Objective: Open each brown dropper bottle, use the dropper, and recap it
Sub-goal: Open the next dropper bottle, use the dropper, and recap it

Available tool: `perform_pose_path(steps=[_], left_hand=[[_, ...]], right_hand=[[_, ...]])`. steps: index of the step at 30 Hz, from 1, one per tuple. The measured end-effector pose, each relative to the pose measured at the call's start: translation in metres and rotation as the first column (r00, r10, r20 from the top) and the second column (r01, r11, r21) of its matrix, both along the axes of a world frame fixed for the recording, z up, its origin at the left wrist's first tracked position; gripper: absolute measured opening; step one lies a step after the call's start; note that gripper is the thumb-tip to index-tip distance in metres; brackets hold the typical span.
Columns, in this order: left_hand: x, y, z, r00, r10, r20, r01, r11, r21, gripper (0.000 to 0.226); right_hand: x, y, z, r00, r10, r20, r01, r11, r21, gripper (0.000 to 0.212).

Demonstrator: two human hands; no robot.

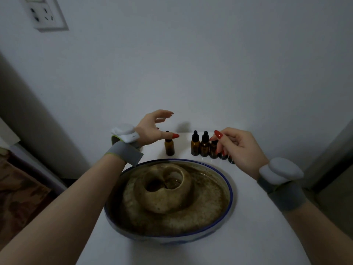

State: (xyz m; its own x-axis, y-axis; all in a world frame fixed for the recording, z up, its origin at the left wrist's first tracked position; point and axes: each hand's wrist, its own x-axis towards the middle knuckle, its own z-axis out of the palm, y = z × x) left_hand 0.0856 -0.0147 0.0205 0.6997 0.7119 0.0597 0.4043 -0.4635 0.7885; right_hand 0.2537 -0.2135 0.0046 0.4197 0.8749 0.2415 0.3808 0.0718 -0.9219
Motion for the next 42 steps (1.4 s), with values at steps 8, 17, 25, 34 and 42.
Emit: perform_pose_path(steps=[8, 17, 25, 34, 42], left_hand=[[0.017, -0.029, 0.010, 0.996, 0.045, 0.076, -0.057, 0.985, 0.165, 0.056], [0.048, -0.050, -0.015, 0.986, -0.046, -0.158, 0.057, 0.996, 0.065, 0.067], [0.053, -0.040, -0.033, 0.968, -0.057, -0.245, 0.039, 0.996, -0.080, 0.058], [0.064, -0.035, -0.028, 0.937, -0.005, -0.350, 0.030, 0.997, 0.067, 0.034], [0.074, -0.034, -0.023, 0.849, 0.022, -0.528, 0.072, 0.985, 0.156, 0.030]], right_hand=[[0.005, -0.009, -0.004, 0.997, -0.041, -0.062, 0.041, 0.999, 0.008, 0.025], [0.009, -0.021, -0.002, 0.991, -0.053, -0.123, 0.064, 0.994, 0.086, 0.026], [0.015, -0.025, -0.002, 0.993, -0.045, -0.109, 0.057, 0.992, 0.110, 0.026], [0.015, -0.024, 0.001, 0.992, -0.041, -0.116, 0.054, 0.992, 0.111, 0.024], [0.018, -0.024, 0.003, 0.992, -0.050, -0.115, 0.063, 0.992, 0.113, 0.022]])
